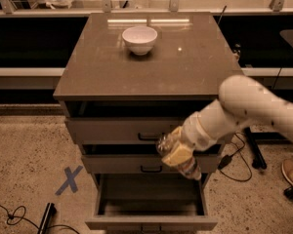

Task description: Place water bottle into bottom drawer

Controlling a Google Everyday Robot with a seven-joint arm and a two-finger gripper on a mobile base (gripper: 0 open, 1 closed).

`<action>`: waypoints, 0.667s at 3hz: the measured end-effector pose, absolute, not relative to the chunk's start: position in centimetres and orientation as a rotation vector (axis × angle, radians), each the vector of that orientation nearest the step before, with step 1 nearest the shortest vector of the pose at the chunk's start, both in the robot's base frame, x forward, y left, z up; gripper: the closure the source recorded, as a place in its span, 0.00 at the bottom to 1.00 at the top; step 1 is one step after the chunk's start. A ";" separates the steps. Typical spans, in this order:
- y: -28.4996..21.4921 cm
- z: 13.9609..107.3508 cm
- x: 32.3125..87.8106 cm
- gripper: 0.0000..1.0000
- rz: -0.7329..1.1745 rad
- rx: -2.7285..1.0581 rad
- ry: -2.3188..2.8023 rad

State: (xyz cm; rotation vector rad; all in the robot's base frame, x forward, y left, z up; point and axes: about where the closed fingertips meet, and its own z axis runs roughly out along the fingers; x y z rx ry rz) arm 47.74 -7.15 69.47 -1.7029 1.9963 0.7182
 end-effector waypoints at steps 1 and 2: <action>-6.1 61.5 44.8 1.00 0.775 -1.641 1.987; -5.6 60.1 46.0 1.00 0.727 -1.584 1.971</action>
Offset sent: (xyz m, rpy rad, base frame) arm -0.0297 0.0107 -0.0798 0.0566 0.0171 -0.0257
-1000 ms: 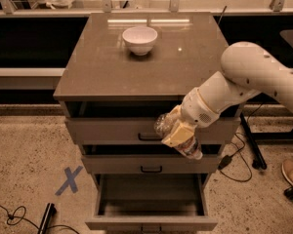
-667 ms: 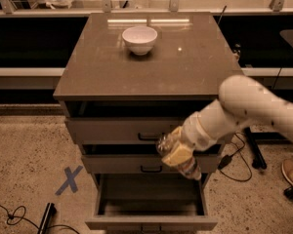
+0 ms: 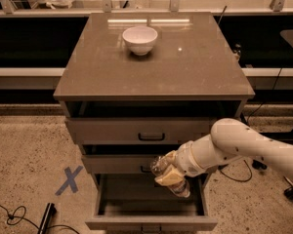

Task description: Place water bottle into bottom drawer

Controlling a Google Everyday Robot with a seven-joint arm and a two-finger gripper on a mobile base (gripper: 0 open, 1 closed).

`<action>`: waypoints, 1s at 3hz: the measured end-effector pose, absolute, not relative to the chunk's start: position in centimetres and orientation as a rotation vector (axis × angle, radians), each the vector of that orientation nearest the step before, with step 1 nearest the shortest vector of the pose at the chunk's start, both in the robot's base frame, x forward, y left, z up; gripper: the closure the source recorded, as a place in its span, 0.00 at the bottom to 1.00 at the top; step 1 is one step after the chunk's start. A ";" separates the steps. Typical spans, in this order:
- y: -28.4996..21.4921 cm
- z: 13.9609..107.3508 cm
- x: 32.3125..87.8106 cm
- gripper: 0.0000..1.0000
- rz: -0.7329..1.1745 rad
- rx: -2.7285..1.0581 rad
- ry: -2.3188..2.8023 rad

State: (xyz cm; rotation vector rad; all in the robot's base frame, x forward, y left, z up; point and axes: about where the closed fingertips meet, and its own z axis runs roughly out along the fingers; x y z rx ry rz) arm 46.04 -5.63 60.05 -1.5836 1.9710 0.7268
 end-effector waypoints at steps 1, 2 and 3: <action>-5.6 60.1 46.0 1.00 0.727 -1.584 1.971; -5.0 58.6 45.9 1.00 0.676 -1.607 1.954; -3.6 53.3 44.4 1.00 0.534 -1.727 1.935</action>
Offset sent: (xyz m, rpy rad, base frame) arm -0.0054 0.0342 -0.0849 -0.1345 -0.2277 0.0406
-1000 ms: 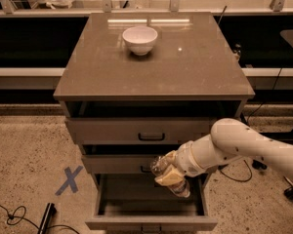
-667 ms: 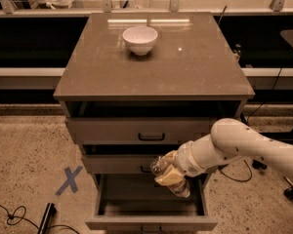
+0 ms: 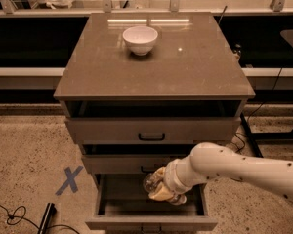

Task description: Place water bottle into bottom drawer

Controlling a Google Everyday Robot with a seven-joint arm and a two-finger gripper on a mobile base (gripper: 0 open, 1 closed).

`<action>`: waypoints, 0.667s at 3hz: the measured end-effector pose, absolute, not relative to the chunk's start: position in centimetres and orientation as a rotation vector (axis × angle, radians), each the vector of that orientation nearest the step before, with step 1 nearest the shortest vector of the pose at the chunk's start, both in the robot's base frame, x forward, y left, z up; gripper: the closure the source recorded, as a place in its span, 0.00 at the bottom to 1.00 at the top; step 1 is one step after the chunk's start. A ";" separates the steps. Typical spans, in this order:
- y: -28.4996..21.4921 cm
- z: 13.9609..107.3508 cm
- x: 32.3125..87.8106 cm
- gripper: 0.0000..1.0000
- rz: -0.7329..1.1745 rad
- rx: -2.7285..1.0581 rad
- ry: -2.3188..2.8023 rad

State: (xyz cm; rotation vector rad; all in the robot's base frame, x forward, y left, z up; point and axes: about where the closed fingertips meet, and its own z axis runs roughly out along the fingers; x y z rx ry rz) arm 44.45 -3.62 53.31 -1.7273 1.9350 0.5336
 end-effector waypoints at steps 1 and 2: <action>-1.7 46.3 46.0 1.00 0.406 -1.791 1.923; -1.5 46.4 46.7 1.00 0.404 -1.779 1.921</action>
Offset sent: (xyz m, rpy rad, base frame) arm 0.0280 0.0184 -0.0919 -0.0931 0.0960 0.0440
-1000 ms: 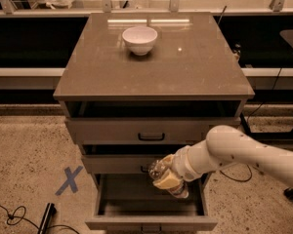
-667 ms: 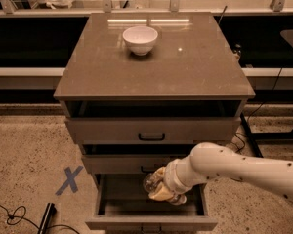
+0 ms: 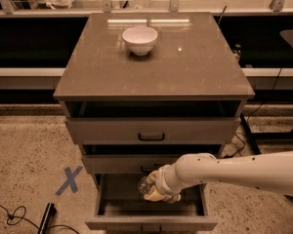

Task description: Place water bottle into bottom drawer

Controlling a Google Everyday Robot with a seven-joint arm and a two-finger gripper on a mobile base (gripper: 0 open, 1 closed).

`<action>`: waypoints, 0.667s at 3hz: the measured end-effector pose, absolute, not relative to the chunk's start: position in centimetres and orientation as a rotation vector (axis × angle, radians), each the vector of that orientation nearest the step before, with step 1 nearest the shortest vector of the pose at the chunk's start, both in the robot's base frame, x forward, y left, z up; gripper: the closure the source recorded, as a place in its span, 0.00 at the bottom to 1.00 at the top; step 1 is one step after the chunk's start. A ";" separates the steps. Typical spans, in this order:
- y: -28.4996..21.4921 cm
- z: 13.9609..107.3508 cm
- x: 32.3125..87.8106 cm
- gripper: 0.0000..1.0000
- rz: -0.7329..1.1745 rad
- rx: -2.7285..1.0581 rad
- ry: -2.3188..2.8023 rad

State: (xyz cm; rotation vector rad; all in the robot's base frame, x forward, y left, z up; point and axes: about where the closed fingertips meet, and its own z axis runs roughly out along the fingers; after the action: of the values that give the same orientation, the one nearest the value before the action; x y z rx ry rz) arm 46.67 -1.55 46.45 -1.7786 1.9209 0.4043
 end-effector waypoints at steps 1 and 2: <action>-2.3 41.8 48.5 1.00 0.411 -1.757 1.983; -3.1 36.2 50.1 1.00 0.462 -1.716 2.059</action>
Offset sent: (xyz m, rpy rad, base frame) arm 0.0531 -0.0261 -0.1718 -0.0093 0.1794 -0.1317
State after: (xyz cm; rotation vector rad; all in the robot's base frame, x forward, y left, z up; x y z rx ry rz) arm 50.05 -3.11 36.17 -1.7163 2.0588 0.4622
